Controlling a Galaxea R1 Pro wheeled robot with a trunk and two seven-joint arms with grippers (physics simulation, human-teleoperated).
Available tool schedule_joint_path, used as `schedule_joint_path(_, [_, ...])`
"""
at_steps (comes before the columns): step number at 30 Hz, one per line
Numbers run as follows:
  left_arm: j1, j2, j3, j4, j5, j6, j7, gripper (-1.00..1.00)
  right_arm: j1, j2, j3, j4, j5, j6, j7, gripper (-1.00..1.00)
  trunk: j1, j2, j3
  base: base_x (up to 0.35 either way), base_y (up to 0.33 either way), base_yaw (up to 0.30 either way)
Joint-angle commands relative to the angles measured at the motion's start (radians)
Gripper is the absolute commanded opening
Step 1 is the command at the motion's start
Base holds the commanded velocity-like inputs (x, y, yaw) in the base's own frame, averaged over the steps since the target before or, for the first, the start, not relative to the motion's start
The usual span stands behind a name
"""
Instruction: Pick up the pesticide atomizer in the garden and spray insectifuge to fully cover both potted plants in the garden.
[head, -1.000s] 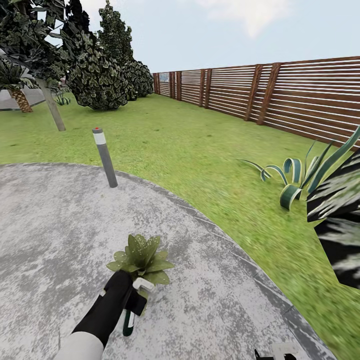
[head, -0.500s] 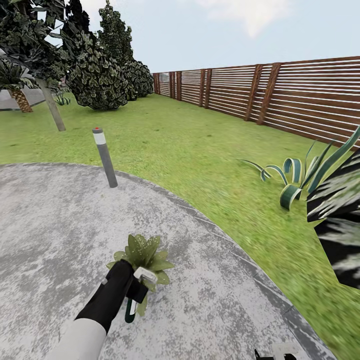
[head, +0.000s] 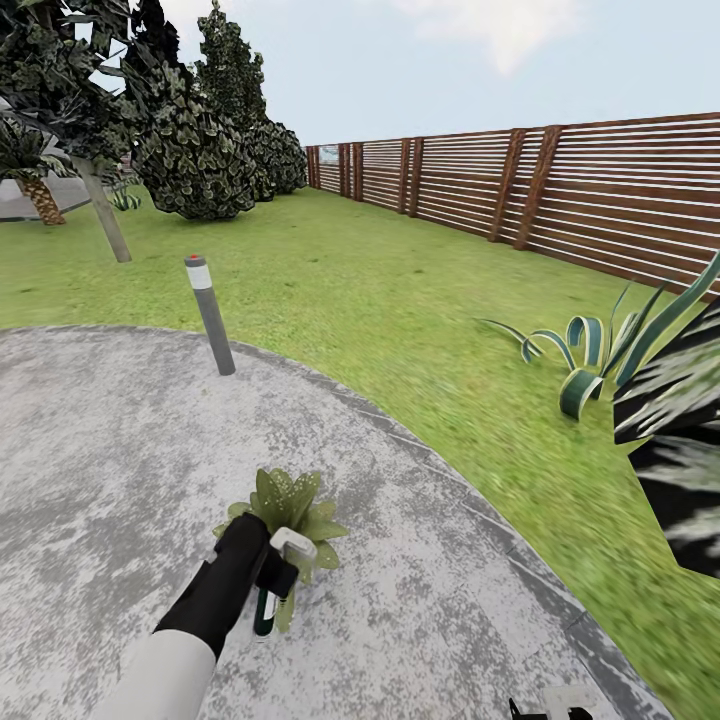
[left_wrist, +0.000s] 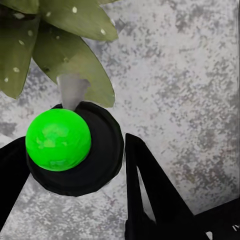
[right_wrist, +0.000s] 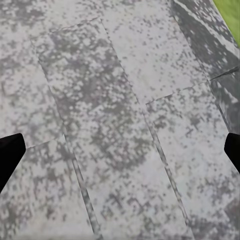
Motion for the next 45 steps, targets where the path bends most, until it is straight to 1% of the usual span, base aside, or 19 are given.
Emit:
schedule_joint_path(1, [-0.007,0.0,0.0,-0.002,-0.011,0.003,-0.01,-1.0,0.0,0.0,0.009,0.0,-0.009,-0.003,-0.003,1.0,0.0,0.0,-0.001,0.0,0.0,0.0])
schedule_joint_path(5, [-0.031,0.0,0.003,0.003,-0.012,0.005,-0.011,-1.0,0.0,0.0,0.009,0.0,-0.009,-0.003,-0.003,1.0,0.0,0.0,-0.001,0.0,0.0,0.0])
schedule_joint_path(9, [-0.022,0.005,-0.002,0.011,-0.018,0.004,-0.01,-1.0,0.0,0.0,0.009,0.0,-0.009,-0.003,-0.004,1.0,0.0,0.0,-0.001,0.0,0.0,0.0])
schedule_joint_path(13, [0.006,0.019,-0.004,0.013,-0.02,-0.003,-0.011,-1.0,0.0,0.0,0.009,0.0,-0.009,-0.003,-0.004,1.0,0.0,0.0,-0.001,0.0,0.0,0.0])
schedule_joint_path(14, [0.01,0.025,-0.003,0.015,-0.02,-0.004,-0.011,-1.0,0.0,0.0,0.009,0.0,-0.009,-0.003,-0.004,1.0,0.0,0.0,-0.001,0.0,0.0,0.0])
schedule_joint_path(16, [0.024,0.046,-0.003,0.023,-0.019,-0.007,-0.011,-1.0,0.0,0.0,0.009,0.0,-0.009,-0.003,-0.004,1.0,0.0,0.0,-0.001,0.0,0.0,0.0])
schedule_joint_path(17, [0.029,0.062,-0.003,0.036,-0.018,-0.011,-0.013,-1.0,0.0,0.0,0.009,0.0,-0.009,-0.003,-0.004,1.0,0.0,0.0,-0.001,0.0,0.0,0.0])
schedule_joint_path(21, [0.032,0.089,-0.001,0.1,-0.016,-0.019,-0.016,-1.0,0.0,0.0,0.009,0.0,-0.009,-0.003,-0.004,1.0,0.0,0.0,-0.001,0.0,0.0,0.0])
schedule_joint_path(26, [0.045,0.096,-0.001,0.129,-0.018,-0.023,-0.014,-1.0,0.0,0.0,0.009,0.0,-0.009,-0.003,-0.004,1.0,0.0,0.0,-0.001,0.0,0.0,0.0])
schedule_joint_path(28, [0.055,0.096,0.0,0.152,-0.021,-0.043,-0.011,-1.0,0.0,0.0,0.009,0.0,-0.009,-0.003,-0.004,1.0,0.0,0.0,-0.001,0.0,0.0,0.0])
schedule_joint_path(30, [0.065,0.096,0.003,0.201,-0.019,-0.142,-0.005,-1.0,0.0,0.0,0.008,0.0,-0.01,-0.003,-0.004,1.0,0.0,0.0,-0.001,0.0,0.0,0.0])
schedule_joint_path(34, [0.07,0.096,0.008,0.239,-0.018,-0.181,-0.002,-1.0,0.0,0.0,0.008,0.0,-0.009,-0.003,-0.004,1.0,0.0,0.0,-0.001,0.0,0.0,0.0])
schedule_joint_path(36, [0.072,0.097,0.027,0.241,-0.017,-0.186,0.001,-1.0,0.0,0.0,0.008,0.0,-0.01,-0.003,-0.004,1.0,0.0,0.0,-0.001,0.0,0.0,0.0])
schedule_joint_path(38, [0.074,0.095,0.076,0.243,-0.017,-0.2,0.009,-1.0,0.0,-0.001,0.008,0.0,-0.01,-0.003,-0.004,1.0,0.0,0.0,-0.001,0.0,0.0,0.0])
schedule_joint_path(39, [0.076,0.095,0.109,0.24,-0.019,-0.232,0.024,-1.0,0.0,-0.001,0.008,0.0,-0.011,-0.003,-0.003,1.0,0.0,0.0,-0.001,-0.047,0.0,0.0])
schedule_joint_path(40, [0.086,0.096,0.127,0.238,-0.018,-0.254,0.054,-1.0,0.0,0.0,0.009,0.0,-0.011,-0.003,-0.003,1.0,0.0,0.0,-0.001,-0.132,0.0,0.0])
schedule_joint_path(41, [0.104,0.096,0.14,0.234,-0.018,-0.267,0.124,-1.0,0.0,0.0,0.009,0.0,-0.011,-0.003,-0.002,1.0,0.0,0.0,-0.001,-0.291,0.0,0.0])
schedule_joint_path(42, [0.109,0.097,0.144,0.234,-0.017,-0.269,0.159,-1.0,0.0,0.0,0.009,0.0,-0.011,-0.003,-0.002,1.0,0.0,0.0,-0.001,-0.32,0.0,0.0])
schedule_joint_path(45, [0.111,0.095,0.146,0.233,-0.017,-0.27,0.176,-1.0,0.0,0.0,0.009,0.0,-0.011,-0.003,-0.002,1.0,0.0,0.0,-0.001,-0.332,0.073,0.0])
